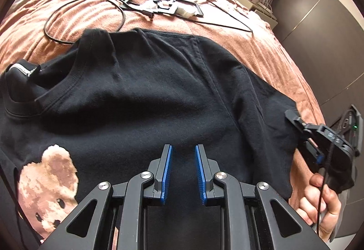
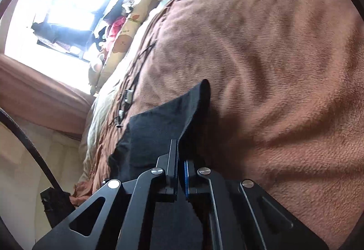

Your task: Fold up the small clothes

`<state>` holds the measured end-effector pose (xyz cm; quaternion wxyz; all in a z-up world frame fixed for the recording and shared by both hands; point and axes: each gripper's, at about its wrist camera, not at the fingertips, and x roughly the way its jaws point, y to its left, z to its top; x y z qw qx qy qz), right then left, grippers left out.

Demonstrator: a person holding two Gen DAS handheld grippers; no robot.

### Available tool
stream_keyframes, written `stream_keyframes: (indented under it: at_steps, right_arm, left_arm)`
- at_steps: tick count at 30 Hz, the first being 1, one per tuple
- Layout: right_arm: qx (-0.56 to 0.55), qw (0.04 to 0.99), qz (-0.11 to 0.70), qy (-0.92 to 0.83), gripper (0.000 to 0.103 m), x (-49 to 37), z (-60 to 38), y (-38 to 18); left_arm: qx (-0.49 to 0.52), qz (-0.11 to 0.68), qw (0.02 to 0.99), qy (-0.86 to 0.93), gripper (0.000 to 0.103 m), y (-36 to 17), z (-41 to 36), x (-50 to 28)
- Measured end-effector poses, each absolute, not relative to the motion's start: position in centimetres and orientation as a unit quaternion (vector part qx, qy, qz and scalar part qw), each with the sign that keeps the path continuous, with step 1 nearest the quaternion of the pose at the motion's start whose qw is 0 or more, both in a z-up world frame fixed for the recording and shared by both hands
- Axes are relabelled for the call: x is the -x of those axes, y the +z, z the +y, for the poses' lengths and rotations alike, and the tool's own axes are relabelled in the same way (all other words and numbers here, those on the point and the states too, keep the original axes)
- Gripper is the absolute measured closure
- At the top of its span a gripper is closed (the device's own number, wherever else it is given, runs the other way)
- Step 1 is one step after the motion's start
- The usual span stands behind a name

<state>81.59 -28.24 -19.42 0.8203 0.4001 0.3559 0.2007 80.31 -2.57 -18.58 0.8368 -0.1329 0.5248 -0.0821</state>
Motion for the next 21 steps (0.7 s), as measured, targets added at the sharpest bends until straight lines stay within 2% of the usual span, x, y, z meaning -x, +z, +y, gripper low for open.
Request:
stream_keyframes:
  at_steps: [8, 21]
  right_arm:
    - [-0.373, 0.822, 0.341, 0.261, 0.103, -80.3, -23.1, -15.7]
    - [-0.292, 0.821, 0.366, 0.327, 0.103, -79.8, -14.0, -14.1]
  left_arm:
    - [0.152, 0.517, 0.84, -0.068, 0.082, -16.6, 0.3, -78.9]
    - [0.171, 0.498, 0.849, -0.032, 0.082, -14.0, 6.3, -76.5]
